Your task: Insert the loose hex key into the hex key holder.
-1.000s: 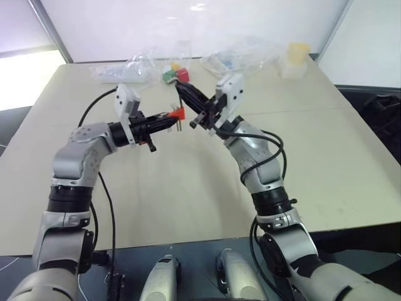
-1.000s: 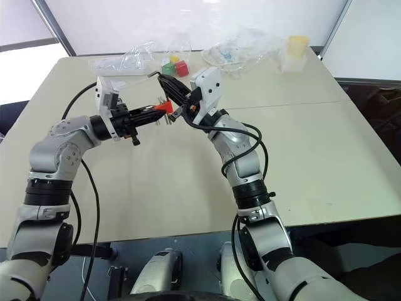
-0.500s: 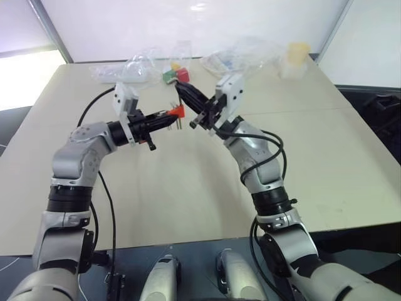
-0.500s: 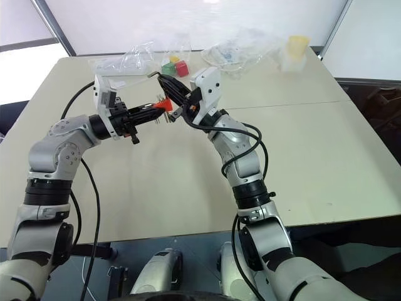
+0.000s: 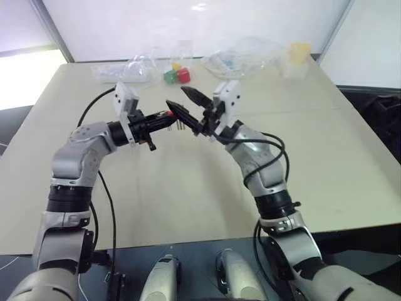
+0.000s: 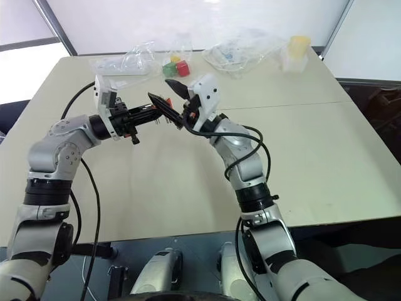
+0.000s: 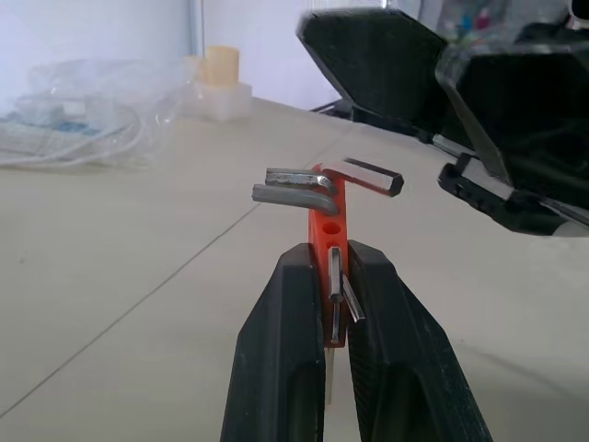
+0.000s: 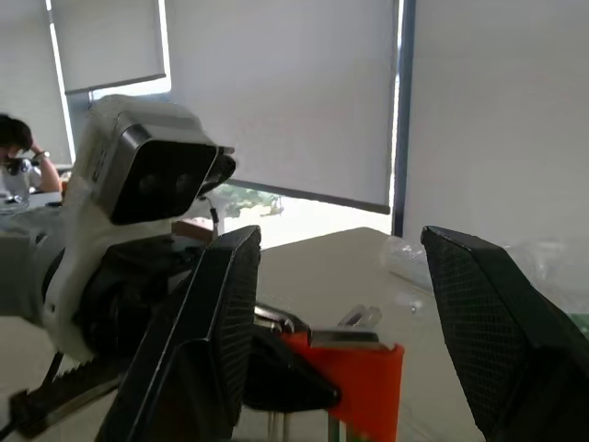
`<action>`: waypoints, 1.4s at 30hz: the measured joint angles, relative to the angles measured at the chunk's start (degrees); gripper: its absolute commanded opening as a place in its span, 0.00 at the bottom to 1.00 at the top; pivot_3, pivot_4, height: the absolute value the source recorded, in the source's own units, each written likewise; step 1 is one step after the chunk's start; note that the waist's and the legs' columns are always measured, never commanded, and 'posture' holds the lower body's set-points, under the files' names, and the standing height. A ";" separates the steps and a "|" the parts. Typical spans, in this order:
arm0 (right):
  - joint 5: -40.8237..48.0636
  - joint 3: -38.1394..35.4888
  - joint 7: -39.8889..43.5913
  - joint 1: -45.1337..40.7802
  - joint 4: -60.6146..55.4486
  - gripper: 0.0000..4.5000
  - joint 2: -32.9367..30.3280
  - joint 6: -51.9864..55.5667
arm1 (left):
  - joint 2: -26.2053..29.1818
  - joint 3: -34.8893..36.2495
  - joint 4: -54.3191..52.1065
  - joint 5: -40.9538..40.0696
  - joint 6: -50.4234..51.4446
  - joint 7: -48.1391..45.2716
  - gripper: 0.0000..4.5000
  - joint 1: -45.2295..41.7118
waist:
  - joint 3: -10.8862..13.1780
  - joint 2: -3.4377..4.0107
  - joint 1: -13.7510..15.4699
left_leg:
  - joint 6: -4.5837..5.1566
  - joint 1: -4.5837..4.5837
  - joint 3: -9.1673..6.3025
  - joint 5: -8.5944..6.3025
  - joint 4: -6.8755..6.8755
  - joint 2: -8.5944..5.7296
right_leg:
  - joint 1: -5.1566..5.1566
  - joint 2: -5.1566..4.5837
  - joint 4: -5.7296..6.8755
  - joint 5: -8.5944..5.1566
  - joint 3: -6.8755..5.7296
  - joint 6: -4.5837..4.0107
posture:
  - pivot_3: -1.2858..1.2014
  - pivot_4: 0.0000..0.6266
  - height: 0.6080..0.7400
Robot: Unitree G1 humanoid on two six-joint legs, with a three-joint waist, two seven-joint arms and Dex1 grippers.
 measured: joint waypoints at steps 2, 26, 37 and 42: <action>0.70 -0.12 0.33 1.17 -2.15 0.66 -0.98 1.58 | 0.00 0.06 -0.09 -0.01 0.23 0.05 0.00 0.00 | 0.00 0.00 -0.01 | 0.00 0.00 0.00 0.00 0.00 0.00 | 0.00 0.00 0.00 0.00 0.00 0.00 | 0.52 0.24 1.00; 2.82 -0.38 -1.69 6.17 -10.62 0.66 -4.60 8.80 | 1.08 4.44 -5.95 -10.37 28.63 15.63 0.00 12.47 | 0.00 0.00 -0.02 | 0.00 0.02 -0.01 0.00 0.00 0.02 | 0.01 0.03 -0.02 -0.03 0.00 0.00 | 0.52 0.24 1.00; 2.75 0.11 -2.81 7.92 -11.15 0.66 -4.63 8.81 | -2.65 14.41 10.84 -13.27 39.52 24.34 0.00 8.84 | -0.03 -0.04 -0.42 | 0.00 0.29 -0.02 0.00 -0.07 0.05 | 0.13 0.05 0.02 -0.04 0.00 -0.03 | 0.52 0.24 1.00; 2.69 0.52 -3.34 8.28 -12.15 0.68 -4.64 8.80 | -0.78 15.33 10.67 -13.29 40.14 24.83 0.51 10.12 | -0.05 -0.05 -1.05 | 0.00 0.50 -0.07 0.00 -0.11 0.11 | 0.27 0.05 0.04 -0.09 0.03 -0.12 | 0.52 0.24 1.00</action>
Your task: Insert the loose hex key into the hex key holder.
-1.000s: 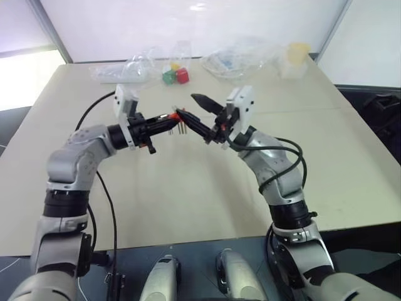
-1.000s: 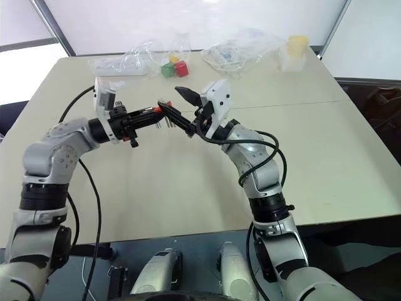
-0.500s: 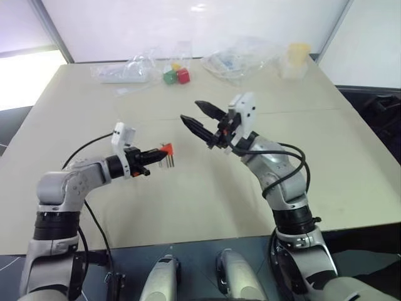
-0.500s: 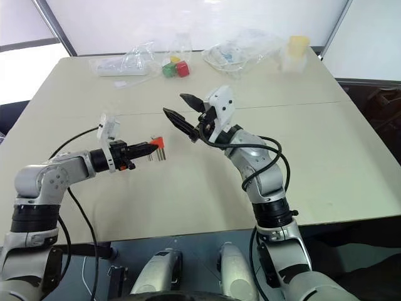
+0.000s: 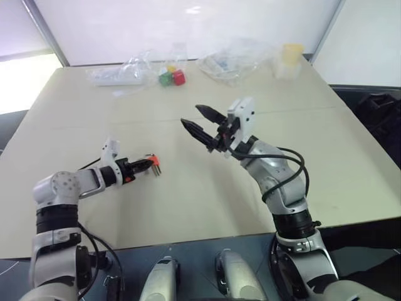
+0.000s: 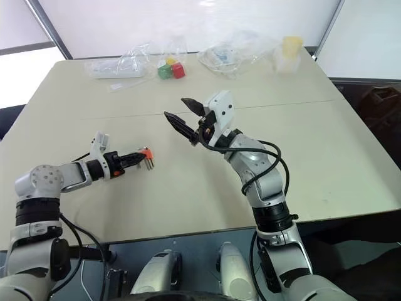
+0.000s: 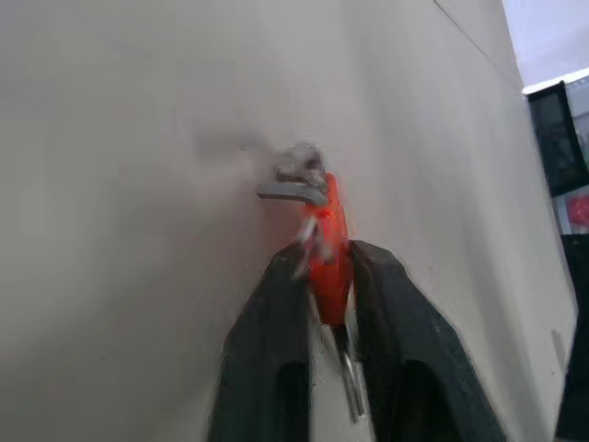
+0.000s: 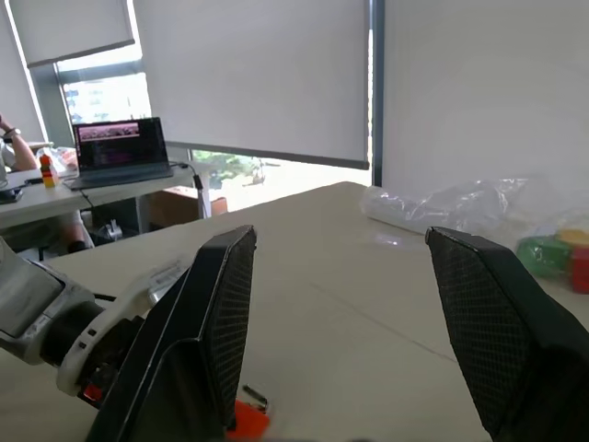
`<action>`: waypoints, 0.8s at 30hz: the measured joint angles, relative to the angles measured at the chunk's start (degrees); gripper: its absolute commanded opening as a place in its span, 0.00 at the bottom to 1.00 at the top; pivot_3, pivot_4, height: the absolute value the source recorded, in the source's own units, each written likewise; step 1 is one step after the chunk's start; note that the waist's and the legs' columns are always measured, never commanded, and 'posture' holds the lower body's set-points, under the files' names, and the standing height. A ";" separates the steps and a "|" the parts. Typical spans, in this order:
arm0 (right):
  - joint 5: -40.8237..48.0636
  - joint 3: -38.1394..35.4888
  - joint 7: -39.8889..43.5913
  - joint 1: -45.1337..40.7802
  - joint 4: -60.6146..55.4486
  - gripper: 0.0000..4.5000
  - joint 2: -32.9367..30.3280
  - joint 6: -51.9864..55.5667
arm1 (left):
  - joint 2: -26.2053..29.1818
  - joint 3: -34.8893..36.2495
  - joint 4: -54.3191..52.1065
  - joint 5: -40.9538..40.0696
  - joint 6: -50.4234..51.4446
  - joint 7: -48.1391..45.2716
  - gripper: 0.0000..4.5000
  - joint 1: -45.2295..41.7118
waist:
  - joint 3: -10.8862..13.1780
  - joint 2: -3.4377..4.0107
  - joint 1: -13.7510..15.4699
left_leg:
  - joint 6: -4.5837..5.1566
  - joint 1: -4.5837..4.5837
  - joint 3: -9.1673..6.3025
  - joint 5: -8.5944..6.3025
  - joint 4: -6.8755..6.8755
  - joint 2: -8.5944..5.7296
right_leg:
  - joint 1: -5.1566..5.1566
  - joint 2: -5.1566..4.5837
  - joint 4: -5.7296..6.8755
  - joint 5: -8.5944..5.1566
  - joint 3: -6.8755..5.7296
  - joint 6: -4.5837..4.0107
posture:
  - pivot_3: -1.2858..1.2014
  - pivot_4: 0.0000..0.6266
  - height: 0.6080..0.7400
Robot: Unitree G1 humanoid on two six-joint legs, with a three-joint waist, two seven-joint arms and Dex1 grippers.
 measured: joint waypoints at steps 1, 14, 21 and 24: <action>0.00 0.01 -0.07 0.03 -0.05 0.68 0.01 0.00 | 0.12 0.18 -0.79 -0.27 0.21 0.00 0.62 0.35 | 0.00 0.00 -0.17 | 0.00 0.09 -0.01 0.00 -0.03 0.01 | 0.05 -0.02 0.00 0.00 0.04 -0.01 | 0.52 0.24 1.00; 0.49 0.68 4.90 -0.28 -0.12 0.68 -5.82 2.41 | 14.01 2.79 -17.62 -1.70 -2.44 -6.27 0.99 11.30 | 0.07 -0.07 -0.08 | -0.02 -0.25 0.02 -0.01 -0.20 0.88 | -0.34 0.79 -0.01 -0.19 -0.01 -0.75 | 0.52 0.24 1.00; 2.14 4.28 24.95 -3.40 -0.13 0.68 -23.49 7.55 | 23.61 4.83 -27.51 -4.00 -6.80 -15.81 0.99 10.33 | 0.13 -0.01 1.07 | -0.02 -0.52 0.21 -0.02 -0.18 0.84 | -0.39 0.69 -0.54 -0.25 -0.01 -0.70 | 0.52 0.24 1.00; 2.25 4.86 32.65 -4.79 -0.13 0.68 -30.21 7.65 | 25.19 5.36 -29.91 -5.15 -7.55 -17.90 0.99 10.69 | 0.19 -0.11 1.07 | -0.01 -0.59 0.23 -0.03 -0.21 0.85 | -0.37 0.70 -0.74 -0.25 -0.03 -0.66 | 0.52 0.24 1.00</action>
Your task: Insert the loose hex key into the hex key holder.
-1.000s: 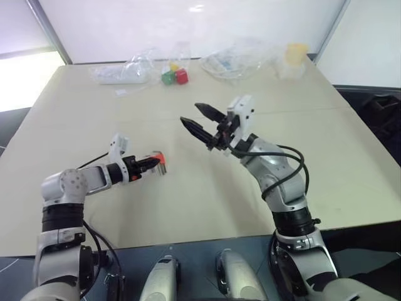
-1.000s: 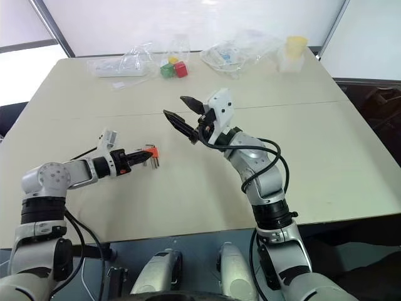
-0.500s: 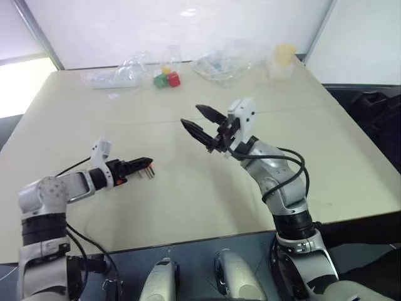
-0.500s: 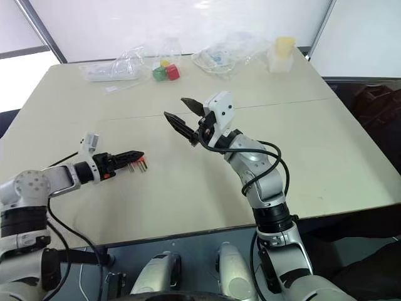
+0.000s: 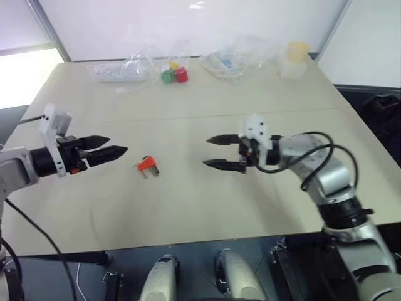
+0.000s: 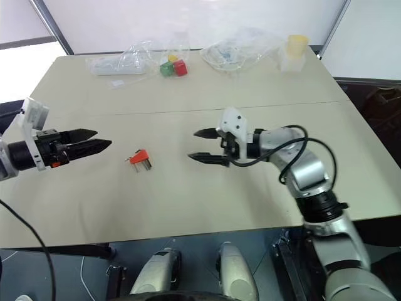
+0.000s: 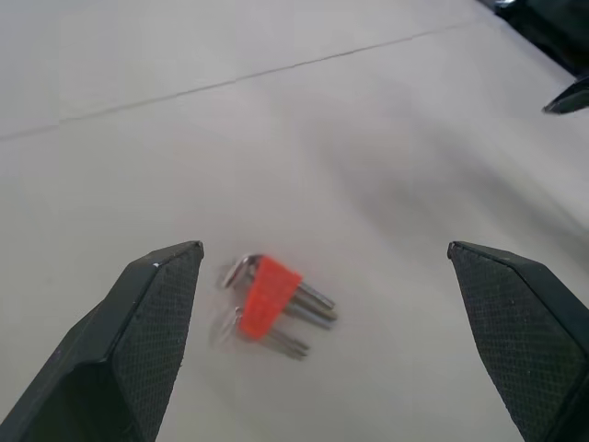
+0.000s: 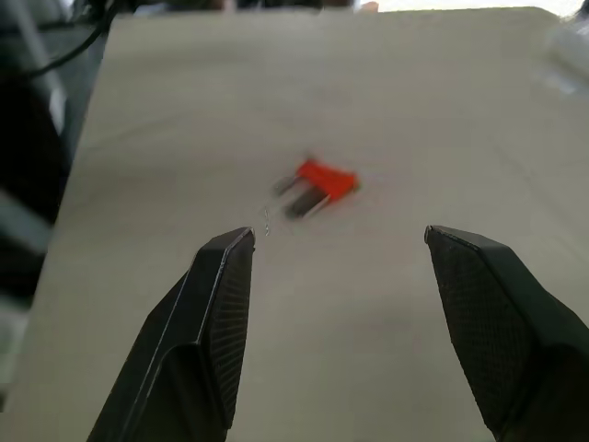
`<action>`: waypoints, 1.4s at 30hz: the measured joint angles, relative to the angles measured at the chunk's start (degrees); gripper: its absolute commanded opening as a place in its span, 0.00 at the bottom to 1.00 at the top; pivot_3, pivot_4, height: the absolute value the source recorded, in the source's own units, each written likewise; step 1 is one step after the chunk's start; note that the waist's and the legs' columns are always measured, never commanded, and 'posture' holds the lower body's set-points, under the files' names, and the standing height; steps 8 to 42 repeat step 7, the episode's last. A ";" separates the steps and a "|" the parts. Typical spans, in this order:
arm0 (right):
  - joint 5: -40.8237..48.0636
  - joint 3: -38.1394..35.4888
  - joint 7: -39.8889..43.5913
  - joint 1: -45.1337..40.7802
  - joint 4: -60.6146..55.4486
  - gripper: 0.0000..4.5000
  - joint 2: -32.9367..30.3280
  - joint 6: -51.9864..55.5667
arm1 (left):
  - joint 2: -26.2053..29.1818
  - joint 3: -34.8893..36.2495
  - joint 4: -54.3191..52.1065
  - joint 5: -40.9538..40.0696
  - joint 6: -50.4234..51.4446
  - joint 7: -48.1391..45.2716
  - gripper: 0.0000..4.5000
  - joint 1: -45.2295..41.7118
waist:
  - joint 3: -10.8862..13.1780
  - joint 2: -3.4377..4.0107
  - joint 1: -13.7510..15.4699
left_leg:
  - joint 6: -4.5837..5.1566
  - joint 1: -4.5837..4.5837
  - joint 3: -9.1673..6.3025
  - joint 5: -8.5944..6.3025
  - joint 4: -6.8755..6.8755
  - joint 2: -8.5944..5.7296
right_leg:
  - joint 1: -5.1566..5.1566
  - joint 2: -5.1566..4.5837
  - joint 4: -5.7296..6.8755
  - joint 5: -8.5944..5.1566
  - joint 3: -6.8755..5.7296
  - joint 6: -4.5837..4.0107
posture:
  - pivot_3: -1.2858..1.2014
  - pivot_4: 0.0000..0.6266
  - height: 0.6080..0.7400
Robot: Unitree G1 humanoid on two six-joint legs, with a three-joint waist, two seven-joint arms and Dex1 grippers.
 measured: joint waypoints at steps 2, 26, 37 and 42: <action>-0.03 0.64 4.37 -0.78 0.00 0.68 -3.34 -0.07 | 0.65 1.28 -1.88 -0.70 -0.22 -0.72 0.99 0.07 | 0.00 0.00 -0.07 | 0.04 0.00 0.05 -0.03 -0.03 0.01 | -0.01 0.00 -0.05 0.01 0.00 -0.01 | 0.52 0.24 1.00; -0.52 1.57 9.96 -1.27 0.02 0.68 -6.04 -0.18 | 0.83 3.50 -5.19 -1.57 -0.32 0.22 0.99 2.79 | 0.00 0.00 -0.14 | 0.05 0.05 0.09 -0.04 -0.18 0.04 | -0.04 0.08 -0.06 0.02 0.02 -0.01 | 0.52 0.24 1.00; -0.52 1.57 9.96 -1.27 0.02 0.68 -6.04 -0.18 | 0.83 3.50 -5.19 -1.57 -0.32 0.22 0.99 2.79 | 0.00 0.00 -0.14 | 0.05 0.05 0.09 -0.04 -0.18 0.04 | -0.04 0.08 -0.06 0.02 0.02 -0.01 | 0.52 0.24 1.00; -0.52 1.57 9.96 -1.27 0.02 0.68 -6.04 -0.18 | 0.83 3.50 -5.19 -1.57 -0.32 0.22 0.99 2.79 | 0.00 0.00 -0.14 | 0.05 0.05 0.09 -0.04 -0.18 0.04 | -0.04 0.08 -0.06 0.02 0.02 -0.01 | 0.52 0.24 1.00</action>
